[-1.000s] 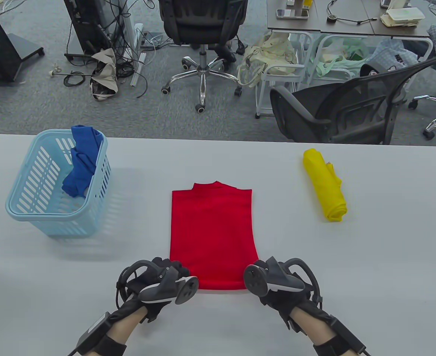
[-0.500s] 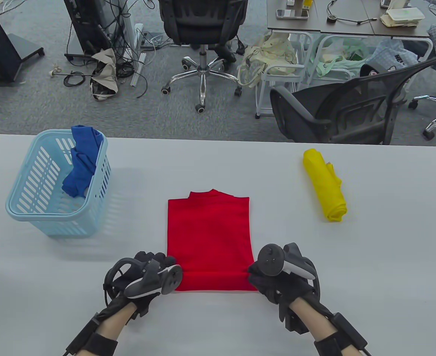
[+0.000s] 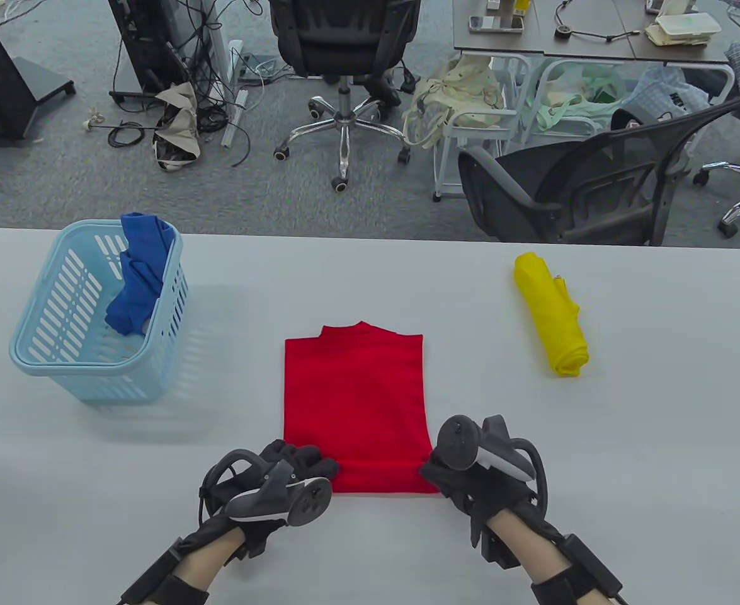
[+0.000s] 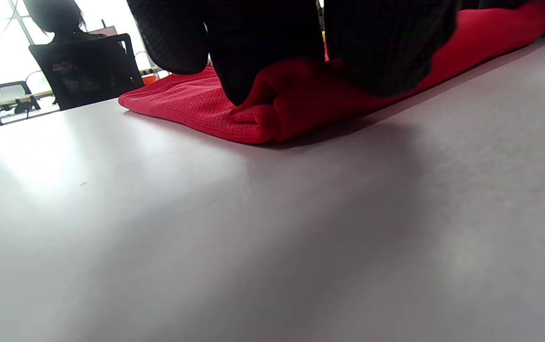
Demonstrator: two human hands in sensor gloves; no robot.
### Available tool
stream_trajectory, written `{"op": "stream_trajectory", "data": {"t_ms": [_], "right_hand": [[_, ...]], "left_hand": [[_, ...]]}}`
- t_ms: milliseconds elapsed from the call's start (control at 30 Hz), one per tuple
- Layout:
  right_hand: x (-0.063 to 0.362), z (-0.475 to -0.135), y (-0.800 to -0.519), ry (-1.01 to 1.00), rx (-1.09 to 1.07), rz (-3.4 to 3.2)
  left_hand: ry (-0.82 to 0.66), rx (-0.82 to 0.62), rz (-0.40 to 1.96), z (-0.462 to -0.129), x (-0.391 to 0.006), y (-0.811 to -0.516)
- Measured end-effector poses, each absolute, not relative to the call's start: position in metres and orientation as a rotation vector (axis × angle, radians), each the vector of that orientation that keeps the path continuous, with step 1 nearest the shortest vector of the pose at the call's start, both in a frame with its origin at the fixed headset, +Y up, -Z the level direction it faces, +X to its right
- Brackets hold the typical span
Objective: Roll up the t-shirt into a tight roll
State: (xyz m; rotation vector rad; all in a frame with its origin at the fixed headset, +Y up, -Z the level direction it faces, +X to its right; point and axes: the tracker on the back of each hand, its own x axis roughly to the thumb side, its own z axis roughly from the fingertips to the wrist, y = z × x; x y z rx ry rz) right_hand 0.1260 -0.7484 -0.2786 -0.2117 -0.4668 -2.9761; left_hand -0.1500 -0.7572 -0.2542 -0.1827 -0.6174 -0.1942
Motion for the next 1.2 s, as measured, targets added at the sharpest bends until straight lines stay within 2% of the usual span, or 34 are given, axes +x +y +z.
{"op": "stream_trajectory", "data": {"t_ms": [67,200,233,333,367,633,800,900,967,1100,1200], "right_hand": [[0.12,-0.273,-0.739,-0.334,-0.234,-2.926],[0.097,-0.258,-0.734,-0.419,-0.732,-2.971],[0.093,-0.256,-0.737,-0.427,-0.773,-2.933],[0.081,-0.252,-0.758,-0.451,-0.727,-2.755],[0.082,-0.253,-0.757,-0.389,-0.705,-2.778],[0.085,-0.266,-0.752,-0.396,-0.673,-2.859],[0.099,-0.277,-0.748,-0.596,-0.683,-3.044],[0.109,-0.282,-0.747,-0.782,-0.668,-3.158],[0.112,-0.283,-0.749,-0.857,-0.636,-3.196],[0.113,-0.282,-0.753,-0.825,-0.543,-3.19],[0.117,-0.285,-0.755,-0.826,-0.466,-3.202]], "left_hand": [[-0.616,-0.184,-0.176,-0.255,-0.152,-0.759],[-0.611,-0.173,-0.219,-0.258,-0.15,-0.761],[-0.614,-0.157,-0.243,-0.258,-0.15,-0.761],[-0.62,-0.08,-0.391,-0.256,-0.146,-0.762],[-0.618,-0.073,-0.402,-0.256,-0.145,-0.762],[-0.584,-0.055,-0.386,-0.261,-0.145,-0.762],[-0.528,-0.184,-0.054,-0.279,-0.163,-0.755],[-0.518,-0.302,0.167,-0.285,-0.174,-0.754],[-0.503,-0.317,0.228,-0.287,-0.179,-0.756],[-0.452,-0.266,0.111,-0.289,-0.184,-0.759],[-0.406,-0.195,-0.082,-0.287,-0.182,-0.761]]}}
